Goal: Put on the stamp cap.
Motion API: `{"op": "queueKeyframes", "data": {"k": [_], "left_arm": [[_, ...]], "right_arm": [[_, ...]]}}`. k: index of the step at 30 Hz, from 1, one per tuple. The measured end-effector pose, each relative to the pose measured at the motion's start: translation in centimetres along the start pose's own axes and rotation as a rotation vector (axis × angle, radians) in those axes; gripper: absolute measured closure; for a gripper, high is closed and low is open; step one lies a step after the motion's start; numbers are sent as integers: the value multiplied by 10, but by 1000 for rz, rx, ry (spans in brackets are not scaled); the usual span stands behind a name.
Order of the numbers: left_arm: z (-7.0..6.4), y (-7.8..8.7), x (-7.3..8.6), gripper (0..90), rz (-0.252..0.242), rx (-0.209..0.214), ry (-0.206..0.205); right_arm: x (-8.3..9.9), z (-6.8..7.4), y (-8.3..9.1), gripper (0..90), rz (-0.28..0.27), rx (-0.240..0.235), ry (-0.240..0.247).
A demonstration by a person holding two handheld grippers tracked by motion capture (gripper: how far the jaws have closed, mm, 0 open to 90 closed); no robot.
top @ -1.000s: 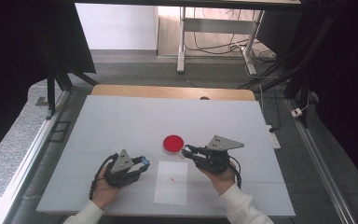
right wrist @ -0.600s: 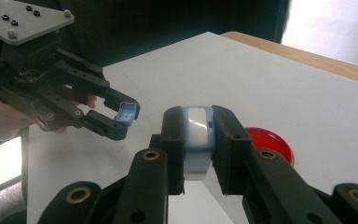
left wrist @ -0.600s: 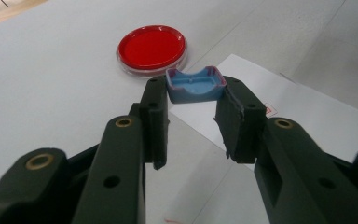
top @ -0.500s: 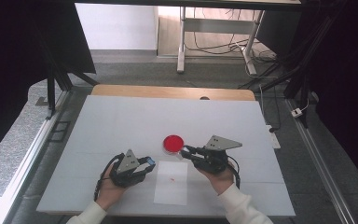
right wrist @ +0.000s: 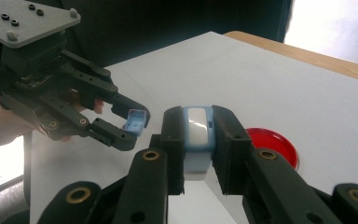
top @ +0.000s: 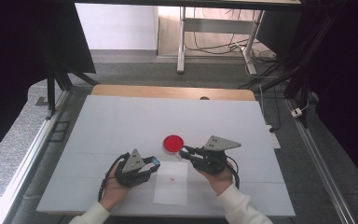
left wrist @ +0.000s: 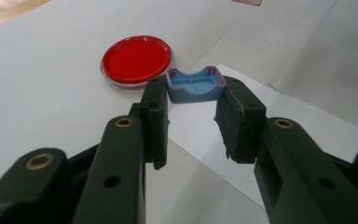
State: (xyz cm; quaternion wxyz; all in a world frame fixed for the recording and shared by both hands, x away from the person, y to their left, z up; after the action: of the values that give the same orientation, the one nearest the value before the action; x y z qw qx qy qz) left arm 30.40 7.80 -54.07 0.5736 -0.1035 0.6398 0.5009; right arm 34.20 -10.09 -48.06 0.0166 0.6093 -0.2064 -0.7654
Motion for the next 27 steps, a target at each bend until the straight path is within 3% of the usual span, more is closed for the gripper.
{"op": "queueKeyframes", "data": {"k": [27], "left_arm": [[-16, -17, -14, 639, -4, 30, -30]], "right_arm": [[-6, 2, 2, 749, -34, 8, 9]]}}
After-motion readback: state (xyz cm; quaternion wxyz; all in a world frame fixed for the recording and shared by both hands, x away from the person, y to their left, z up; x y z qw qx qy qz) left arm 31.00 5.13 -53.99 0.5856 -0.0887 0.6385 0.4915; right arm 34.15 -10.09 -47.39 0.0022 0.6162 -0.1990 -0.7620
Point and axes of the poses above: each handheld gripper's, and its own axes: y roughly backward along the jaws, x roughly out of its underside, z roughly to its left, the point moved 7 cm from there along -y, roughly forward along the jaws, and after that the axes turned 12 degrees about -x, right-handed, at the moved point
